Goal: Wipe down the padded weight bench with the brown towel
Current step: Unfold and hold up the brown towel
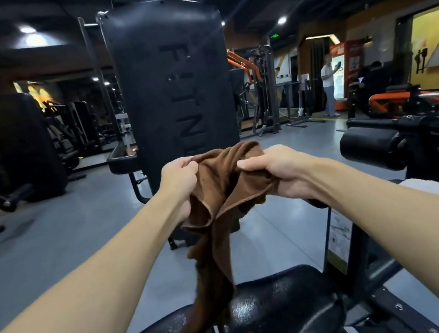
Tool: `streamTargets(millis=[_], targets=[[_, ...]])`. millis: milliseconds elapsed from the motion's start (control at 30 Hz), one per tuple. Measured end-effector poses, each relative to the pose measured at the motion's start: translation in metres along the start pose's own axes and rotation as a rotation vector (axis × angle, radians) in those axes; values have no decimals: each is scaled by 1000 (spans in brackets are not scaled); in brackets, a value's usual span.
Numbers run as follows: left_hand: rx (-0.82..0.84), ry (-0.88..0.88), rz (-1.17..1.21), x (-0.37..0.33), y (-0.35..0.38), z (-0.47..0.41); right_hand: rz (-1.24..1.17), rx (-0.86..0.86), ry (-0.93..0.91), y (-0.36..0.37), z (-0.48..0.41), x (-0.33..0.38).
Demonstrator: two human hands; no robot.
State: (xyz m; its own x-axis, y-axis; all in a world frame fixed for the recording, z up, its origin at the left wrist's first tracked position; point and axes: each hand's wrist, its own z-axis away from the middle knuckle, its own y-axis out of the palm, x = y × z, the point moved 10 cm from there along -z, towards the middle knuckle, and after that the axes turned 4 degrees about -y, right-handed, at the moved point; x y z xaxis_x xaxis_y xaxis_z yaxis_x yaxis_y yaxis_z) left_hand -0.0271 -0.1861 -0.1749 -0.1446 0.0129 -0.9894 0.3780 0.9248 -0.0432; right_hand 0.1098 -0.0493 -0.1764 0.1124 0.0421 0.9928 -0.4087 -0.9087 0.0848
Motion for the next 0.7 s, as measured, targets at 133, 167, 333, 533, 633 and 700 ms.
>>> streamTargets(millis=[133, 167, 333, 533, 633, 700], targets=[[-100, 169, -155, -27, -25, 14, -72, -141, -120, -7, 5, 16], [-110, 185, -146, -32, -28, 16, -187, -156, -153, -9, 5, 19], [-76, 128, 19, -48, -24, 24, -302, 46, 134, 23, 25, -42], [-6, -143, 306, -31, -23, 31, -281, 84, 65, 25, 34, -30], [202, -209, 495, -24, -11, 41, -206, -6, 57, 22, 36, -24], [203, -154, 350, -13, -16, 40, -299, -97, 24, 8, 33, -8]])
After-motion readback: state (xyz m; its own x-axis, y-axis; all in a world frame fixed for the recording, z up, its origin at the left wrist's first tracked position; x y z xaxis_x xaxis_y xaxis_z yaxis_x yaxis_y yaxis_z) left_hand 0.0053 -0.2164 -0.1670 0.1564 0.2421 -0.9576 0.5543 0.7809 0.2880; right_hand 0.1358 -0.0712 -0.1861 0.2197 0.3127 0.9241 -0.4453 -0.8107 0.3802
